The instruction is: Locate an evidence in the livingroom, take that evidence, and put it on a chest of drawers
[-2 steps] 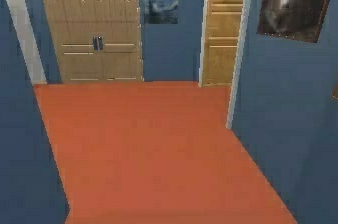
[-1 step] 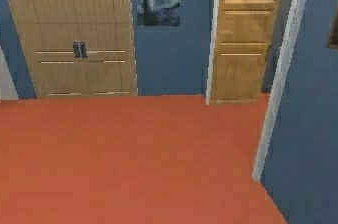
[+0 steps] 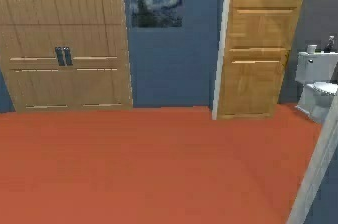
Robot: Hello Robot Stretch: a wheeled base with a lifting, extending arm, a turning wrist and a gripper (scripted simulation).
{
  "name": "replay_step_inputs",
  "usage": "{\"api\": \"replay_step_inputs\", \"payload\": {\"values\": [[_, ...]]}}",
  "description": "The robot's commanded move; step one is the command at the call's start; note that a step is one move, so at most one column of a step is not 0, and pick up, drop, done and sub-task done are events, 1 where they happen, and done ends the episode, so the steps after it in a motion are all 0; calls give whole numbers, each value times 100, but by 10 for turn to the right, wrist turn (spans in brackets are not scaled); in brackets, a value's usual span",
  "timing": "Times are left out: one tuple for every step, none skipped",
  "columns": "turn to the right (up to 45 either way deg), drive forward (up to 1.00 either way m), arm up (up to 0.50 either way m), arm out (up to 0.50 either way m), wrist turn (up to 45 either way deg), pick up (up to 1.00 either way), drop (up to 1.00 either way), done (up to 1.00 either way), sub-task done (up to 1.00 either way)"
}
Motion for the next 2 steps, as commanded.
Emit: {"api": "replay_step_inputs", "payload": {"values": [[-450, 0, 0, 0, 0, 0, 0, 0, 0], [-180, 0, 0, 0, 0, 0, 0, 0, 0]]}}
